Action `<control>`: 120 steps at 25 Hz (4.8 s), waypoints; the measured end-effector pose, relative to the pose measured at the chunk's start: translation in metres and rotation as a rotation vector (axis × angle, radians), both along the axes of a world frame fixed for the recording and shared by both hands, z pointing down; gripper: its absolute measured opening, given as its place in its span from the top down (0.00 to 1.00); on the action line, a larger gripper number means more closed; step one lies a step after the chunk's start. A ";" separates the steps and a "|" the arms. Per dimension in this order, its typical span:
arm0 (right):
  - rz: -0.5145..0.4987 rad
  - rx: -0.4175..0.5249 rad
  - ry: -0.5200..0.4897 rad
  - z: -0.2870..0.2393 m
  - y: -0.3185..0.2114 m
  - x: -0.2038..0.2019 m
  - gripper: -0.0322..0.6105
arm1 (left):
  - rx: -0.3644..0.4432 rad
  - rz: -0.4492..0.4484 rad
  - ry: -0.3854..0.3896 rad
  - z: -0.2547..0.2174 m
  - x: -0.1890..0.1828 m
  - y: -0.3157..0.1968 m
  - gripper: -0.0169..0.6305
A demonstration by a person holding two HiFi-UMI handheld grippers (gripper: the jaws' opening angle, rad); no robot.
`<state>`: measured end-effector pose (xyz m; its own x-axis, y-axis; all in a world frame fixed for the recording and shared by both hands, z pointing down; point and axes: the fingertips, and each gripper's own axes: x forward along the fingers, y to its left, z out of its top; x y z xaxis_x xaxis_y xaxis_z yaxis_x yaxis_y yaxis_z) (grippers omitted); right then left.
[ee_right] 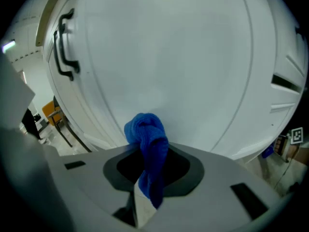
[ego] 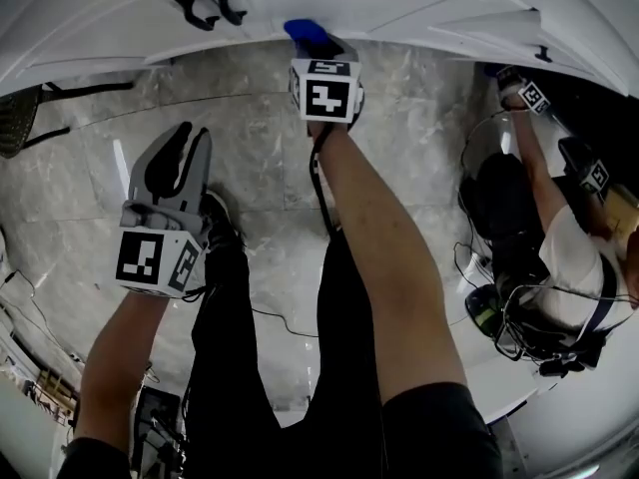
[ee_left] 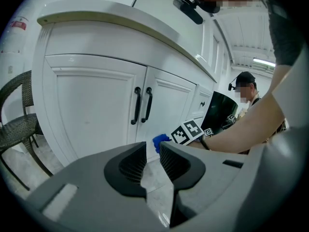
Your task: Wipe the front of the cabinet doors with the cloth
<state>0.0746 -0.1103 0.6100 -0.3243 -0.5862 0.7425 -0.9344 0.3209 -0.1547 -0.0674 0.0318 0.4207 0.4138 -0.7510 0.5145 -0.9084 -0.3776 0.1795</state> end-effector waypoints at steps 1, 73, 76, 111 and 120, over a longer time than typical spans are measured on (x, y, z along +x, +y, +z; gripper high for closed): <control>0.015 0.000 0.018 0.003 -0.004 0.021 0.83 | -0.002 -0.003 0.001 0.003 0.006 -0.001 0.84; 0.026 -0.125 0.064 0.009 0.046 0.140 0.83 | -0.031 -0.103 0.050 0.001 0.071 -0.016 0.84; 0.036 -0.113 0.019 -0.016 0.060 0.102 0.83 | -0.027 -0.124 0.064 -0.018 0.040 -0.009 0.84; -0.168 -0.139 0.247 0.078 -0.012 0.079 0.83 | -0.053 -0.206 0.088 0.017 0.016 0.001 0.84; -0.075 -0.193 0.309 0.069 -0.006 0.159 0.83 | -0.036 -0.151 0.110 0.001 0.069 -0.010 0.84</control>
<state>0.2335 -0.1162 0.6785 -0.1047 -0.4093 0.9064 -0.9213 0.3830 0.0665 0.0016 0.0218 0.4215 0.3527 -0.7907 0.5005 -0.9286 -0.2296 0.2916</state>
